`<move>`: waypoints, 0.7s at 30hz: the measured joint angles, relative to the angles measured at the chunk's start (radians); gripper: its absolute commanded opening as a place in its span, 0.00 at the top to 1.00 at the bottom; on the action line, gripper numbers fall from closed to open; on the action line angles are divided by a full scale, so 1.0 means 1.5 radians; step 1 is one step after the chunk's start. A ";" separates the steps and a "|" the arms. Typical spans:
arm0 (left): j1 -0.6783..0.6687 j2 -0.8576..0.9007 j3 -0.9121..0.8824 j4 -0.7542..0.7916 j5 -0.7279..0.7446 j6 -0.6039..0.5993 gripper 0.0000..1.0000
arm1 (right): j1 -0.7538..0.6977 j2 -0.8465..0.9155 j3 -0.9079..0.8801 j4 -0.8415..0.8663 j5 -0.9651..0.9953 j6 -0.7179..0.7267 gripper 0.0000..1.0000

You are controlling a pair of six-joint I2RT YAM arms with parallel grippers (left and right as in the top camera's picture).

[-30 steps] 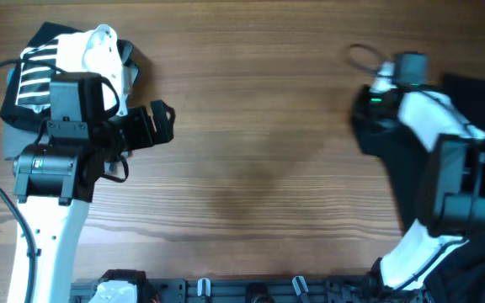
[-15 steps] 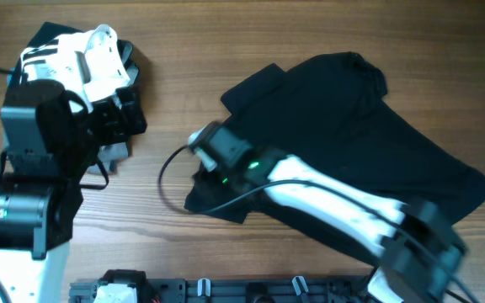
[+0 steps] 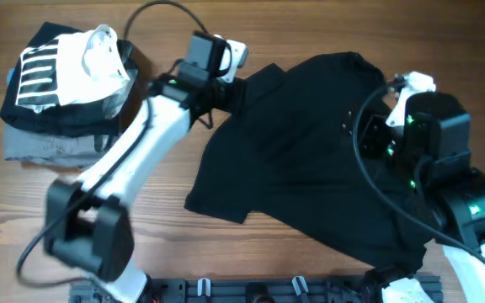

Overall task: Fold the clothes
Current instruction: 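Grasp the black T-shirt with both grippers and drag it to center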

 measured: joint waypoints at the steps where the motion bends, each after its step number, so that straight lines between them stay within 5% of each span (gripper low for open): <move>1: -0.004 0.044 0.000 0.035 0.002 0.002 0.96 | 0.000 -0.002 0.000 -0.028 0.000 -0.002 0.21; 12: -0.014 0.245 0.008 0.135 0.006 0.004 0.96 | 0.000 0.042 0.000 -0.073 0.000 0.000 0.14; 15: -0.008 0.249 0.019 0.128 -0.069 -0.051 0.96 | -0.002 0.087 0.000 -0.098 0.013 0.037 0.11; 21: 0.202 0.247 0.036 0.058 -0.195 -0.158 0.96 | -0.090 0.219 0.000 -0.102 0.036 0.073 0.05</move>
